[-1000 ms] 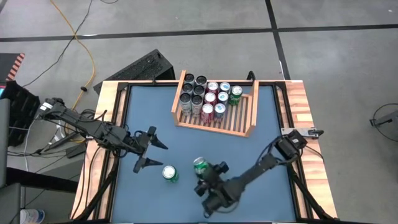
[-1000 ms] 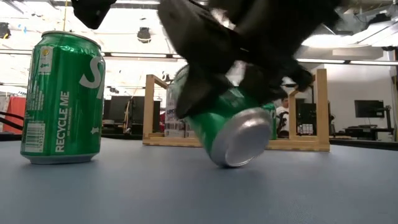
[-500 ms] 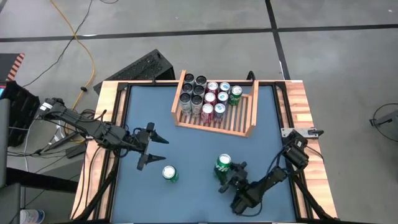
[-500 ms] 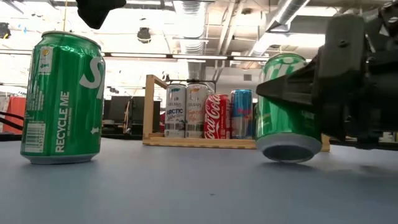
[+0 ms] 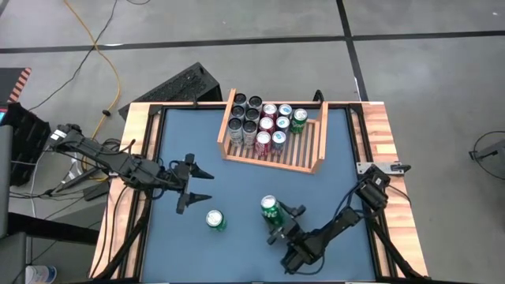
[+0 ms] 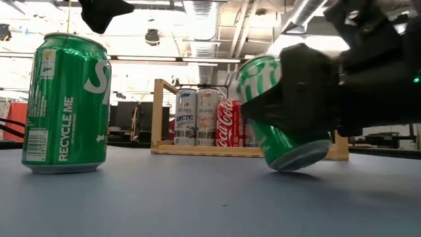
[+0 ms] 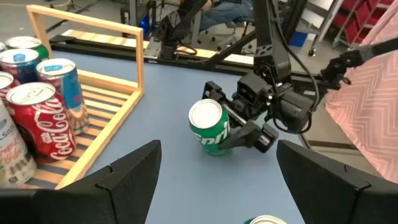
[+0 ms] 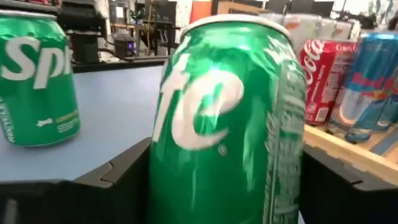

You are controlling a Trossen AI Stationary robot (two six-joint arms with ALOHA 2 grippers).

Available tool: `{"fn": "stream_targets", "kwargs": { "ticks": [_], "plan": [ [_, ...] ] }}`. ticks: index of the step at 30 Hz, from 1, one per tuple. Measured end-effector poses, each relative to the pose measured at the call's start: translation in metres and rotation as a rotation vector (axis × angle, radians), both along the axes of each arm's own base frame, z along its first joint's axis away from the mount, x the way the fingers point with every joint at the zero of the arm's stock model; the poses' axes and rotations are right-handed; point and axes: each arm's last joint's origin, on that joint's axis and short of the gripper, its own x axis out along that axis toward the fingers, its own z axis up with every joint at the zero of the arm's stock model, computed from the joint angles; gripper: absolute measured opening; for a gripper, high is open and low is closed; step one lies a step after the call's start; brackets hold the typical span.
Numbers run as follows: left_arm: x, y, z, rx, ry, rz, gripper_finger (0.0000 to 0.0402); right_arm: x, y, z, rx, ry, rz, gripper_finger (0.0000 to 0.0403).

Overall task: Place canned beverage on shelf
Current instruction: Put the green soda can on the shelf aligned with the other green soda can

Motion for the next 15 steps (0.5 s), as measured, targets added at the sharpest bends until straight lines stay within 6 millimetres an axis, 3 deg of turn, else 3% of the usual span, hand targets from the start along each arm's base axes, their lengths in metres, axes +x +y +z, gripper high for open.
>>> {"fn": "stream_targets", "kwargs": {
  "ticks": [5,8,15],
  "plan": [
    [-0.001,0.0,-0.003,0.01,0.031,0.001,0.0306,0.001,-0.004,-0.01,0.134,0.128,0.012,0.0333],
    [-0.001,0.0,-0.004,0.003,0.039,0.003,0.0306,0.001,-0.004,-0.013,0.201,0.115,0.023,0.0331],
    [-0.001,0.0,-0.004,0.003,0.039,0.006,0.0306,-0.009,0.008,-0.011,0.099,0.018,0.047,0.032]
  ]
}}
